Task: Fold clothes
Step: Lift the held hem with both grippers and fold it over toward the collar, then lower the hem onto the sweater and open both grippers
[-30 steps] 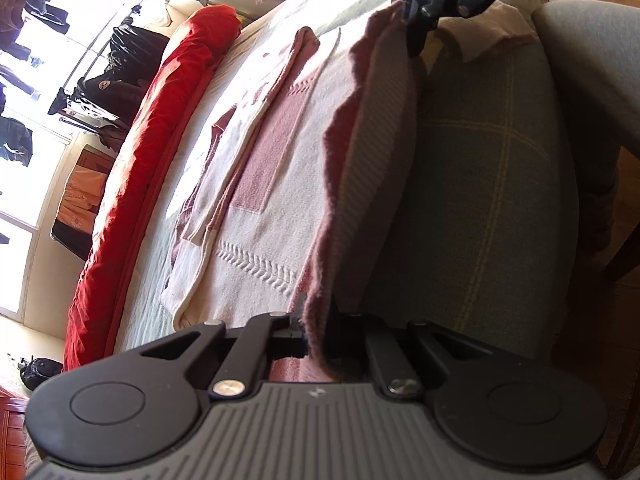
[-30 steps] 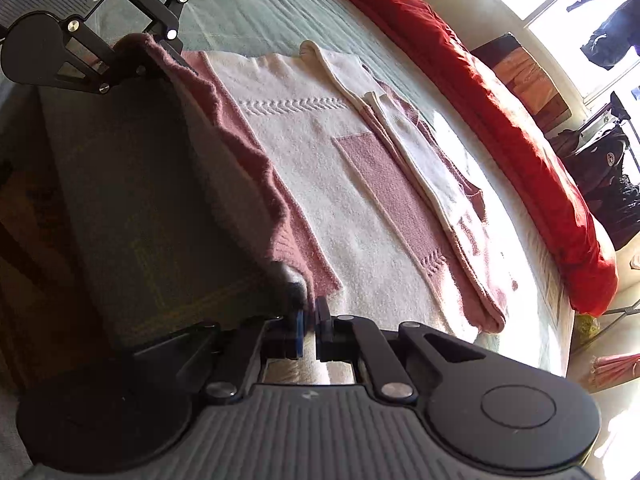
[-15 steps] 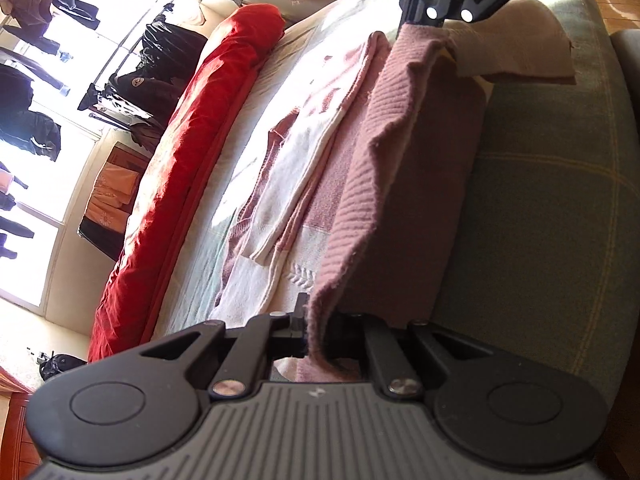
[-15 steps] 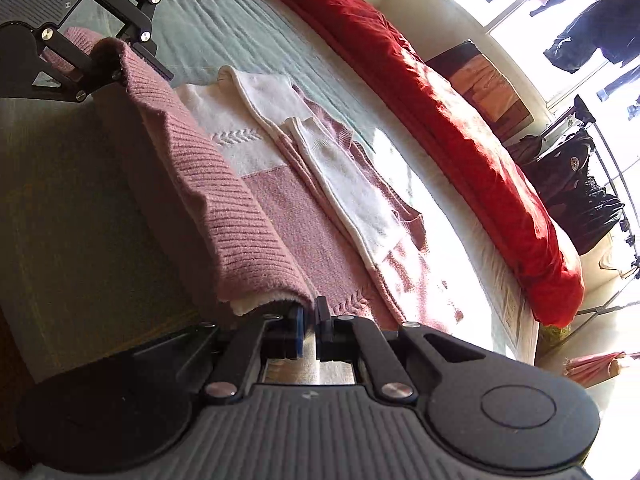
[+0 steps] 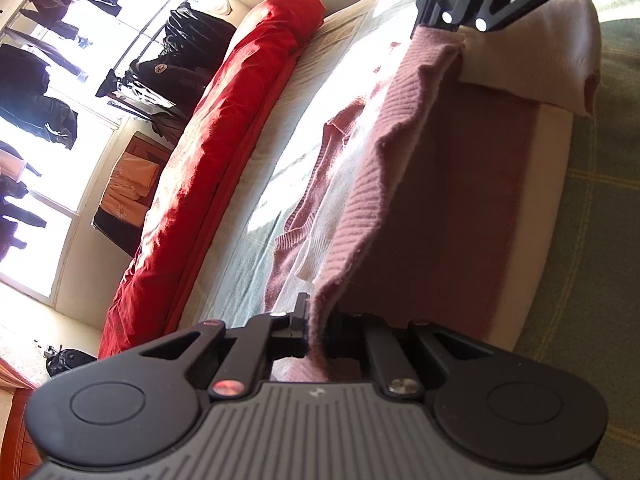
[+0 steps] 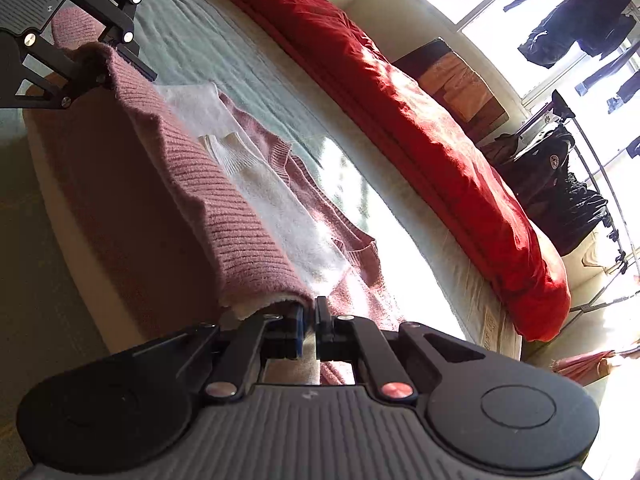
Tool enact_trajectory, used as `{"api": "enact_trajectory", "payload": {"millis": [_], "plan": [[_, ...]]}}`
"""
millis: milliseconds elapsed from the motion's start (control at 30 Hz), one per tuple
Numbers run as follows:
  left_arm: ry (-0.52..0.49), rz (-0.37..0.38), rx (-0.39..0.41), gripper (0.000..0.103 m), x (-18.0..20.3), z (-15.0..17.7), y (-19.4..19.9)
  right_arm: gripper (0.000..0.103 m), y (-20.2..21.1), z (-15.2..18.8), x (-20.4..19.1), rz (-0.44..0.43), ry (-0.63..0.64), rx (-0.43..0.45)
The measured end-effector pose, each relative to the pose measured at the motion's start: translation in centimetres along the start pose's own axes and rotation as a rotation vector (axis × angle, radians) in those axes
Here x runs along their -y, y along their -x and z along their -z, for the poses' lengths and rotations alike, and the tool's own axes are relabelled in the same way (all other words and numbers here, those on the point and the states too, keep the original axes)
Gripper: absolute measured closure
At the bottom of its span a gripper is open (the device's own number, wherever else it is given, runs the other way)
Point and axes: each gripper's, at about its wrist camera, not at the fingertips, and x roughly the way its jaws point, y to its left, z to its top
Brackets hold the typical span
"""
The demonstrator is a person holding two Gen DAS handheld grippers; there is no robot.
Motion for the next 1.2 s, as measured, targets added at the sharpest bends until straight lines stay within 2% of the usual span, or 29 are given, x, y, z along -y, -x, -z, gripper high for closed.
{"api": "enact_trajectory", "payload": {"millis": [500,800,900,967,1033,1100,1200], "plan": [[0.068,0.019,-0.053,0.097,-3.2,-0.4,-8.5,0.097,-8.5,-2.6,3.1,0.000,-0.017,-0.022],[0.104,0.074,-0.082,0.095,-3.7,-0.7,-12.8,0.097,-12.9,-2.1,3.7,-0.029,-0.065,-0.085],[0.143,0.110,-0.116,0.090,-3.5,-0.4,-14.1,0.097,-14.0,-1.8,3.5,-0.045,-0.077,-0.105],[0.154,0.110,-0.116,0.090,-3.1,-0.1,-14.1,0.093,-14.5,-1.6,3.4,-0.049,-0.088,-0.118],[0.168,0.117,-0.117,0.090,-3.4,0.0,-13.6,0.084,-14.3,-1.6,3.6,-0.046,-0.109,-0.109],[0.174,0.119,-0.118,0.087,-3.7,0.0,-12.9,0.072,-13.9,-1.6,4.1,-0.056,-0.130,-0.107],[0.164,0.107,-0.111,0.075,-4.3,0.0,-11.5,0.063,-12.5,-1.5,5.1,-0.090,-0.167,-0.095]]}}
